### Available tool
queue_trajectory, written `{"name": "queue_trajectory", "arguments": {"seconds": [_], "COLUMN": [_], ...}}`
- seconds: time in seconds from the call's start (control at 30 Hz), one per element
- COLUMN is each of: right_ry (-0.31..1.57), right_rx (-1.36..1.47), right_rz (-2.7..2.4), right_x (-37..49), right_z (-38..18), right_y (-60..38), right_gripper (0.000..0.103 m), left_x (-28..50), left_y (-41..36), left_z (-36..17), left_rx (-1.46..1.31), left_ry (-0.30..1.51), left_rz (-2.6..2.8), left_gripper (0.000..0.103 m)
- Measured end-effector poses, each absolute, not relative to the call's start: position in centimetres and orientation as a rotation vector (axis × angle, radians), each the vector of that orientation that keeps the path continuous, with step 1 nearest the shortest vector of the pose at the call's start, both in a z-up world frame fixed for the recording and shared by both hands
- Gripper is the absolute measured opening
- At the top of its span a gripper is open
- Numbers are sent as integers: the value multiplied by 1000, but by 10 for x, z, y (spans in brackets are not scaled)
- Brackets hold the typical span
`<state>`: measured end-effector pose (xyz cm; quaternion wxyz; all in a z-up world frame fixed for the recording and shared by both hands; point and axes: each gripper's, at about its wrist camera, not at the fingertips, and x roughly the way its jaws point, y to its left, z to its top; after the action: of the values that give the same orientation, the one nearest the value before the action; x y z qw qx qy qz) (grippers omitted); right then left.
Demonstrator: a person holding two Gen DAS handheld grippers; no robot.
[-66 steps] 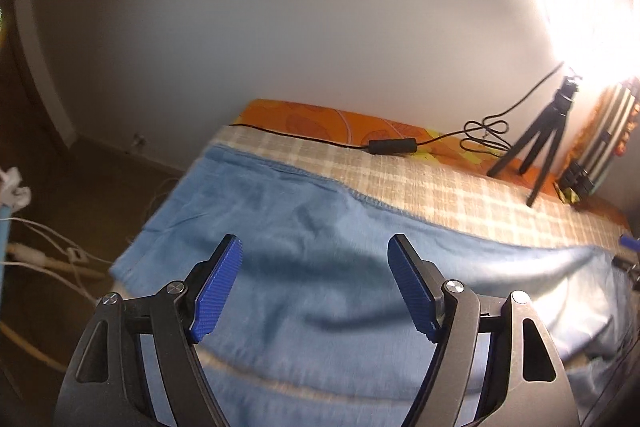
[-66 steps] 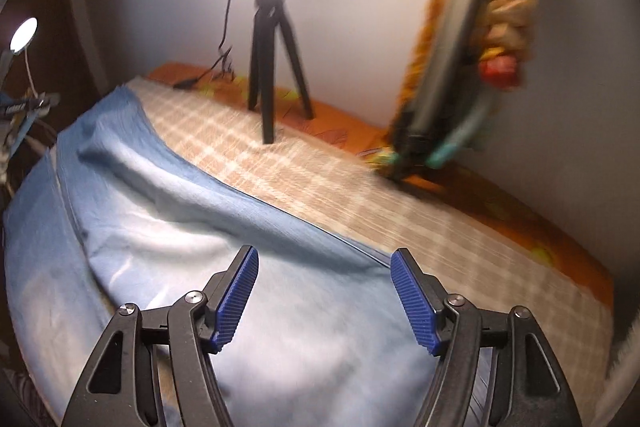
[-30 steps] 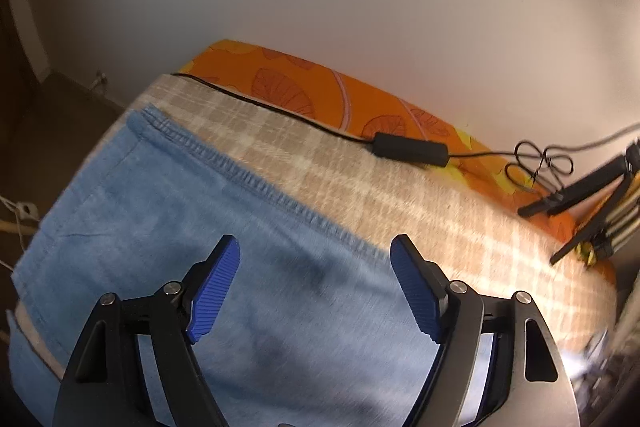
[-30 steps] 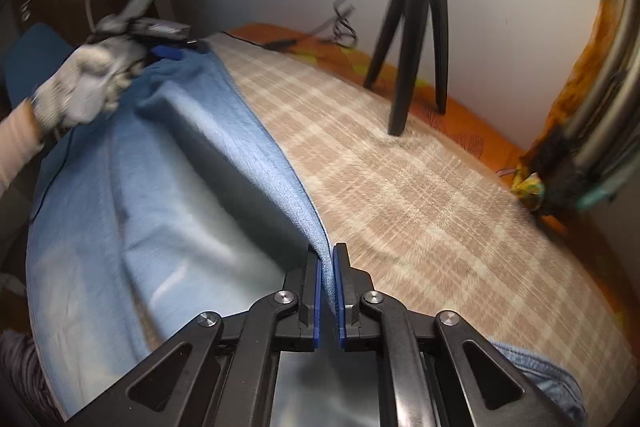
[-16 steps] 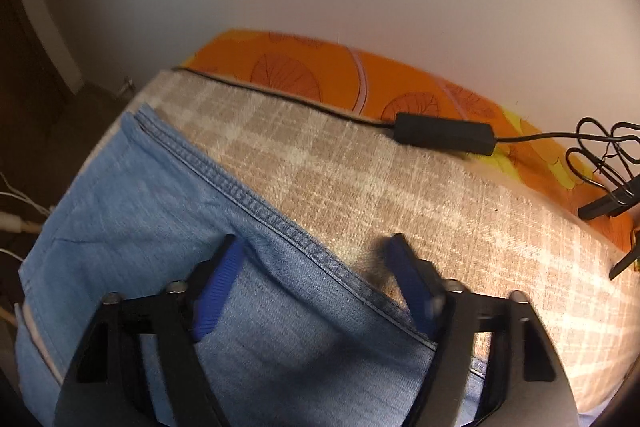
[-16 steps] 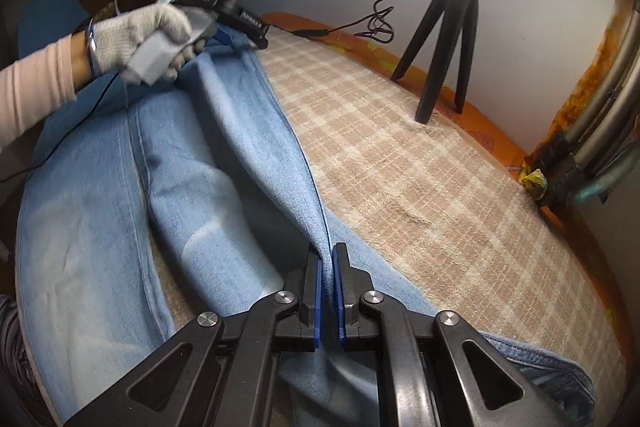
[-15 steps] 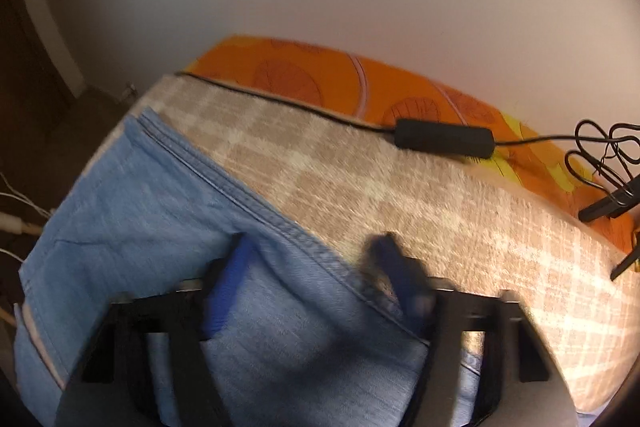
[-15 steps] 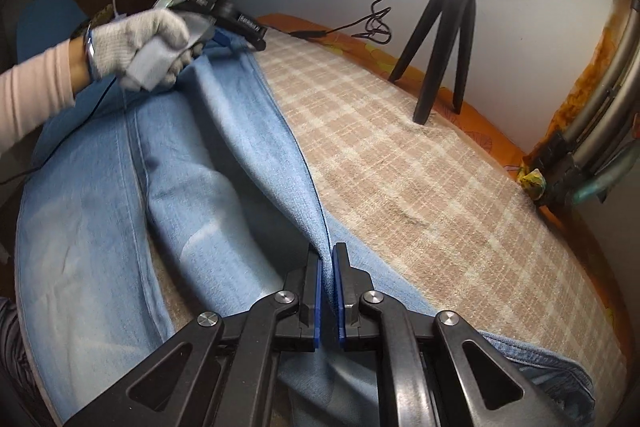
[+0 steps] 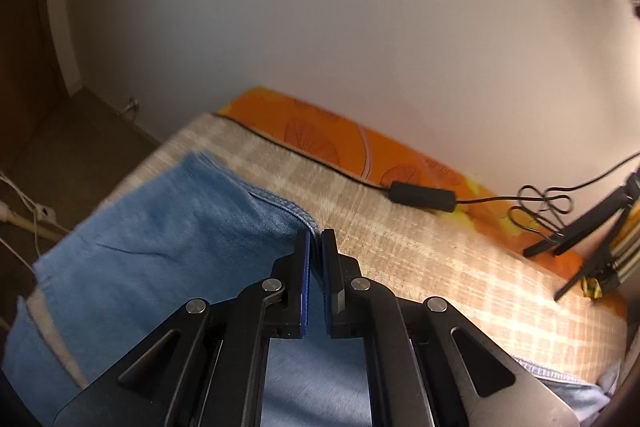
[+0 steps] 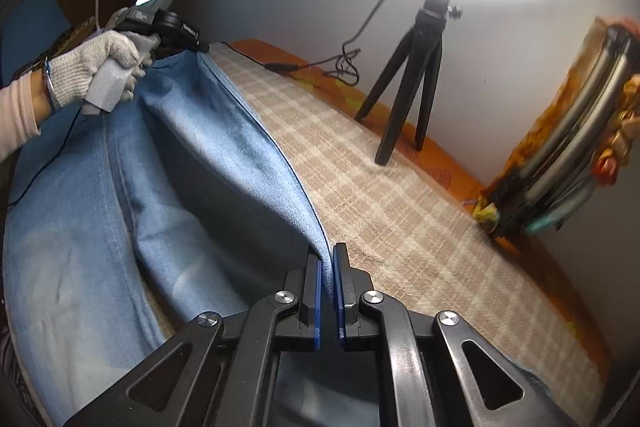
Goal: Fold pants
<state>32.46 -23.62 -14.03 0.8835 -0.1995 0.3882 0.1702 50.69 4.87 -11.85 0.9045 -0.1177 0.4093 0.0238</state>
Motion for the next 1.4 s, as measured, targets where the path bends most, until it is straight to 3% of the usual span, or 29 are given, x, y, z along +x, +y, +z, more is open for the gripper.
{"name": "queue_trajectory", "arguments": {"seconds": [0.27, 0.5, 0.83, 1.2, 1.33, 1.4], "right_ry": [768, 739, 823, 917, 943, 950], "right_rx": [-499, -573, -714, -770, -763, -761], "right_rz": [366, 410, 481, 515, 507, 505], "right_x": [274, 205, 117, 91, 93, 91], "right_z": [-112, -86, -127, -174, -185, -189], "right_y": [-215, -190, -152, -139, -138, -137], "right_gripper": [3, 2, 2, 2, 2, 2], "left_x": [444, 338, 207, 165, 156, 150], "left_y": [77, 106, 146, 152, 150, 153], "left_z": [-76, -46, -107, -146, -139, -134], "left_rx": [-302, -329, -407, -382, -304, -285], "left_ry": [749, 641, 694, 793, 784, 762], "left_rz": [8, 6, 57, 82, 112, 139], "left_gripper": [4, 4, 3, 4, 7, 14]}}
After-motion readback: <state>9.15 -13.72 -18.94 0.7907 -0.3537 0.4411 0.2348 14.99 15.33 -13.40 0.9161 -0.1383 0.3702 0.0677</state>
